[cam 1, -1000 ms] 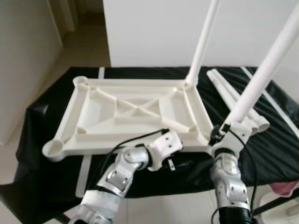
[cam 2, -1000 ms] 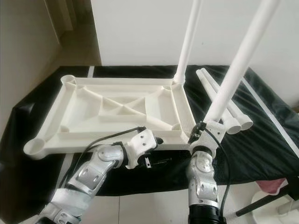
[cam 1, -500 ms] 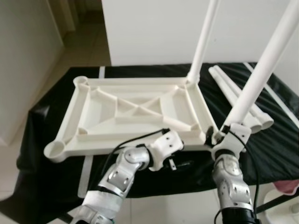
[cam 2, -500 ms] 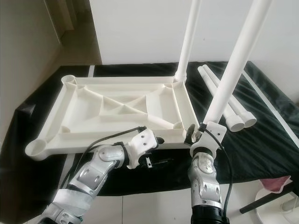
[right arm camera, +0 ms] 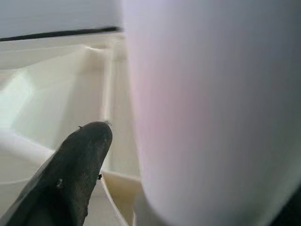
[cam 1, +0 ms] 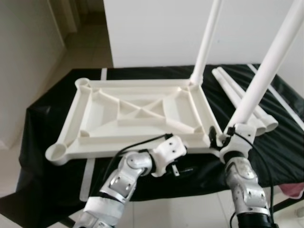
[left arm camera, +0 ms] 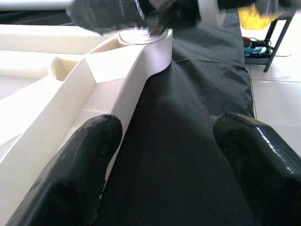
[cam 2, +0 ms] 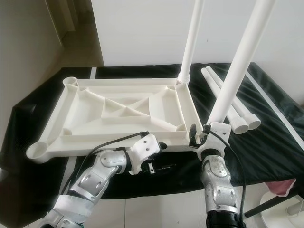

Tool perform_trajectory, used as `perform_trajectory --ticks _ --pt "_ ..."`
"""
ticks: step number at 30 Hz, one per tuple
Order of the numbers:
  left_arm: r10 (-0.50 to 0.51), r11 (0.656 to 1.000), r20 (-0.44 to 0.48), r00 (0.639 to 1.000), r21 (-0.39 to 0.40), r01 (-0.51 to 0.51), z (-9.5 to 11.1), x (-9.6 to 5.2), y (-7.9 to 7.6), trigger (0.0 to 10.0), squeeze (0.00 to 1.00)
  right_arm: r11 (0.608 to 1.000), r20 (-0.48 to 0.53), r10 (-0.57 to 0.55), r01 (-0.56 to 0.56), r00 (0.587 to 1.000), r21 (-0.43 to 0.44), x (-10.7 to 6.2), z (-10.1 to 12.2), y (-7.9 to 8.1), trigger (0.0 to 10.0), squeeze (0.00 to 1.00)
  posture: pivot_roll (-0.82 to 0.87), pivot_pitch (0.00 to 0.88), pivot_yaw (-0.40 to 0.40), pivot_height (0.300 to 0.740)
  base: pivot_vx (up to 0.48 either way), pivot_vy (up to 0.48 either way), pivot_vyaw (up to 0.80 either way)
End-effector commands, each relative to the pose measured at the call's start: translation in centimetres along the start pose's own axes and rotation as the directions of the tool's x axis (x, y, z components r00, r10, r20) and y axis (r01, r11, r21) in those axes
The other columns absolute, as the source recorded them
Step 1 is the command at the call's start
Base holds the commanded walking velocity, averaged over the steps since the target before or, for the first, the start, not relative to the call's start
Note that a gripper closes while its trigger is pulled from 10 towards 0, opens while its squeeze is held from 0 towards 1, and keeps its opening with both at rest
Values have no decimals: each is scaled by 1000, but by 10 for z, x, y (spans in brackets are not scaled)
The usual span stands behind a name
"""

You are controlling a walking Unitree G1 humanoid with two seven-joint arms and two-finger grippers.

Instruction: Building children table

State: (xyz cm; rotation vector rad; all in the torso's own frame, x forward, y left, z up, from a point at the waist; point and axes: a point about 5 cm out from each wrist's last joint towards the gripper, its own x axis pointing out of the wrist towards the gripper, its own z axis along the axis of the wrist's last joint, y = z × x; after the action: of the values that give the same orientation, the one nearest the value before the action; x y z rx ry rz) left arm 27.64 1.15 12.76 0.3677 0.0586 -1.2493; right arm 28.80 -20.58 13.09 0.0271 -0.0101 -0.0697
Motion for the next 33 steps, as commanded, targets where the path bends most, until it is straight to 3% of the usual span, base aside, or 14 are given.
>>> perform_trajectory --ticks 1,4,6,12,13,15,16,23,33 --pt "56 998 -5 998 13 -56 1 -1 3 10000 0 996 -1 91 -91 996 -17 0 1 0 10000 0 31 0 -17 740 0 0 0" --pt "58 998 -5 998 13 -58 1 -1 3 10000 0 992 1 125 -125 992 -35 1 2 -1 10000 0 32 0 -17 740 0 0 0" --pt "59 998 -3 998 12 -59 1 -2 3 10000 0 970 0 214 -212 977 -120 1 5 -5 10000 0 33 0 -16 740 0 0 0" --pt "59 998 -3 998 14 -59 2 -2 3 10000 0 937 -37 312 -314 949 -156 4 6 -12 10000 0 28 0 -5 740 0 0 0" --pt "60 998 -3 998 15 -60 2 -2 4 10000 0 929 -48 328 -331 944 -168 6 6 -15 9176 0 28 0 -4 740 0 0 0" --pt "60 998 -2 998 16 -60 3 -2 5 10000 0 924 -54 334 -338 941 -177 7 6 -17 9176 0 28 0 -4 740 0 0 0" --pt "60 998 -1 998 18 -60 3 -2 5 10000 0 922 -63 336 -342 940 -183 8 5 -21 0 0 28 0 -3 740 0 0 0" --pt "66 998 4 998 23 -66 6 -2 7 10000 0 927 -93 319 -331 943 -174 8 -1 -32 0 0 25 0 3 740 0 0 0" --pt "72 997 2 997 26 -72 8 -3 10 10000 0 944 -98 293 -304 951 -127 7 -7 -34 0 0 28 0 5 740 0 0 0"
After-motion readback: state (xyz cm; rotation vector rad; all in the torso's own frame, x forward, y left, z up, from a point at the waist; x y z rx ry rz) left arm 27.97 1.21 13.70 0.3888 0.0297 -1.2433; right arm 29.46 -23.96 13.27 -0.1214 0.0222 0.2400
